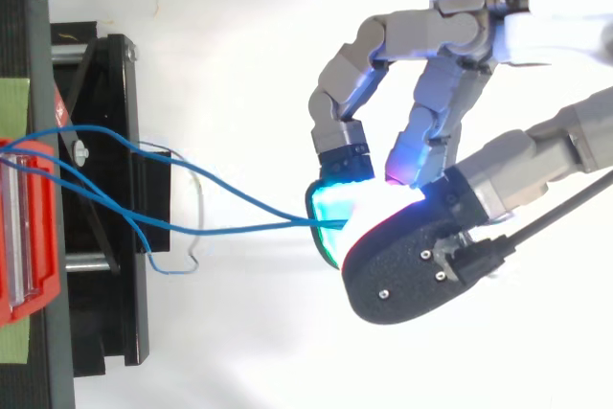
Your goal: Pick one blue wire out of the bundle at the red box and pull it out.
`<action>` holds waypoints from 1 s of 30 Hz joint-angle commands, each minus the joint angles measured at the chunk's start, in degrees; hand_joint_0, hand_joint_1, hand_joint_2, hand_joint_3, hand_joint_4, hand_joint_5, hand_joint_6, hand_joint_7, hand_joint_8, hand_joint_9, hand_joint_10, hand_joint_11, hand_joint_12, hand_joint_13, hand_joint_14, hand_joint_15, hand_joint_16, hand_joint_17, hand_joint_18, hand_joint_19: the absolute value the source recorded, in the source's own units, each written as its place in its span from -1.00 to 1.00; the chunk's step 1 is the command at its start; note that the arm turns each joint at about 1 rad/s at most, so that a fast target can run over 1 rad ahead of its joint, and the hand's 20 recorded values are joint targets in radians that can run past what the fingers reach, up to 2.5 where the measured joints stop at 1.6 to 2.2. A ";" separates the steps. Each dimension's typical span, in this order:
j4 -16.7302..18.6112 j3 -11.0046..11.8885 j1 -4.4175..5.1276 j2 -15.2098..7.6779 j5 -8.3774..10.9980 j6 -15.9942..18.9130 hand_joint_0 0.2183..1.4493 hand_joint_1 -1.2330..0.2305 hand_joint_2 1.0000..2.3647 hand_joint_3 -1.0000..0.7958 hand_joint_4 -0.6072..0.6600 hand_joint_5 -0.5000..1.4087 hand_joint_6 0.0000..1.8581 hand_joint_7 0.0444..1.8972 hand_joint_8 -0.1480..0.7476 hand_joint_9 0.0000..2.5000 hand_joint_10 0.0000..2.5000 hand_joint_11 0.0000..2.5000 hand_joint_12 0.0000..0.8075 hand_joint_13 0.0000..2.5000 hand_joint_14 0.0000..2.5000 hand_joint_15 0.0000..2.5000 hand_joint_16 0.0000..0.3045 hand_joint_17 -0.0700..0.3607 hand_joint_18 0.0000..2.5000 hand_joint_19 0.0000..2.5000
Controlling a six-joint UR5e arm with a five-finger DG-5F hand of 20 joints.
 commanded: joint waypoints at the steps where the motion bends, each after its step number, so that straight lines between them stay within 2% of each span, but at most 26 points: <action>1: -0.02 0.00 0.07 0.00 -0.02 0.00 -0.41 -0.31 -0.98 -0.21 0.27 -0.61 -0.01 0.08 0.19 -0.10 -0.99 -0.37 0.12 -0.22 -0.99 -0.54 -0.64 -0.10 -0.24 -0.55; 8: 0.07 0.00 0.07 0.00 -0.02 0.44 -0.33 -0.47 -0.98 -0.20 0.18 -0.63 0.01 0.01 0.12 -0.15 -0.99 -0.35 0.08 -0.24 -0.99 -0.54 -0.66 -0.13 -0.26 -0.56; 16: 0.16 0.00 0.33 -0.18 0.59 2.99 -0.26 -0.57 -0.99 -0.33 0.23 -0.66 0.03 -0.09 0.09 -0.23 -0.99 -0.36 0.07 -0.27 -0.99 -0.55 -0.66 -0.14 -0.28 -0.59; 18: 0.59 0.00 0.42 -0.18 0.77 3.96 -0.31 -0.52 -0.99 -0.34 0.24 -0.66 0.03 -0.12 0.09 -0.23 -0.99 -0.36 0.07 -0.27 -0.99 -0.55 -0.66 -0.14 -0.29 -0.58; 22: 2.44 0.00 0.95 -0.35 2.53 4.31 -0.36 -0.41 -0.99 -0.31 0.24 -0.65 0.01 -0.07 0.10 -0.21 -0.99 -0.38 0.07 -0.27 -0.99 -0.55 -0.66 -0.14 -0.29 -0.57; 26: 4.02 0.00 1.74 -0.70 5.16 3.96 -0.41 -0.33 -0.99 -0.30 0.25 -0.64 0.01 -0.06 0.12 -0.20 -0.99 -0.38 0.08 -0.27 -0.98 -0.54 -0.66 -0.13 -0.30 -0.56; 30: 5.78 0.26 2.27 -2.11 5.69 3.96 -0.48 -0.27 -0.99 -0.34 0.26 -0.64 0.00 -0.05 0.15 -0.18 -0.99 -0.38 0.11 -0.26 -0.99 -0.54 -0.64 -0.11 -0.29 -0.56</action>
